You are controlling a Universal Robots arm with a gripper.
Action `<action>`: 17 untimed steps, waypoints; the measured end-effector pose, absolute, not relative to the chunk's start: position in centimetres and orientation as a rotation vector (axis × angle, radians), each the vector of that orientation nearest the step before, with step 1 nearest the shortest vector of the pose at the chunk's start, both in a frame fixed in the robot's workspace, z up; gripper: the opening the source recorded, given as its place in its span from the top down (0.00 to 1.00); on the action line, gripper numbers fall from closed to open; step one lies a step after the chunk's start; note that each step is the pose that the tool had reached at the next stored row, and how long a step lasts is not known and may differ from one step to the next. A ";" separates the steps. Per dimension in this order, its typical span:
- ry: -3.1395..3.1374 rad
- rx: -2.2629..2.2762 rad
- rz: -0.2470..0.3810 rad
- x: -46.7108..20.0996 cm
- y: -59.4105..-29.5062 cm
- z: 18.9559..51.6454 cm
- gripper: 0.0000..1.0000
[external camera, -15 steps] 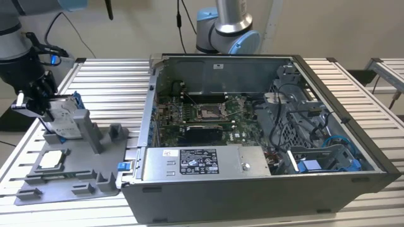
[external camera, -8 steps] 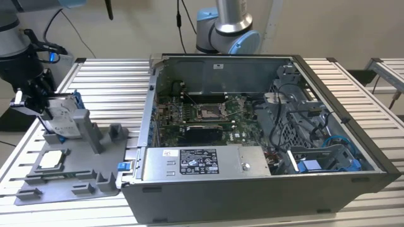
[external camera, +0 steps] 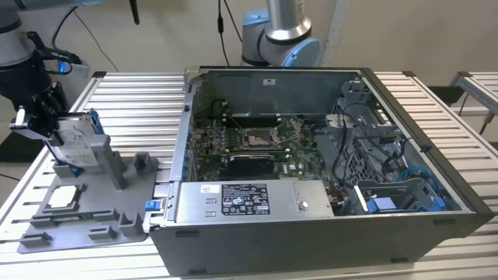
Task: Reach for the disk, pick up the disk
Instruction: 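Pick up the disk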
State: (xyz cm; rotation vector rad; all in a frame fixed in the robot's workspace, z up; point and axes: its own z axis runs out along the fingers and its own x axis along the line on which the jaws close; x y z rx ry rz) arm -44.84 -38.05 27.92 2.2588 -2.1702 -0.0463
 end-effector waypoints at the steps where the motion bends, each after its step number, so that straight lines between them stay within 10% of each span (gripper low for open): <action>1: -2.170 2.259 -0.046 -44.8 -38.0 28.2 1.00; 17: -2.170 2.259 -0.046 -44.9 -38.1 33.0 1.00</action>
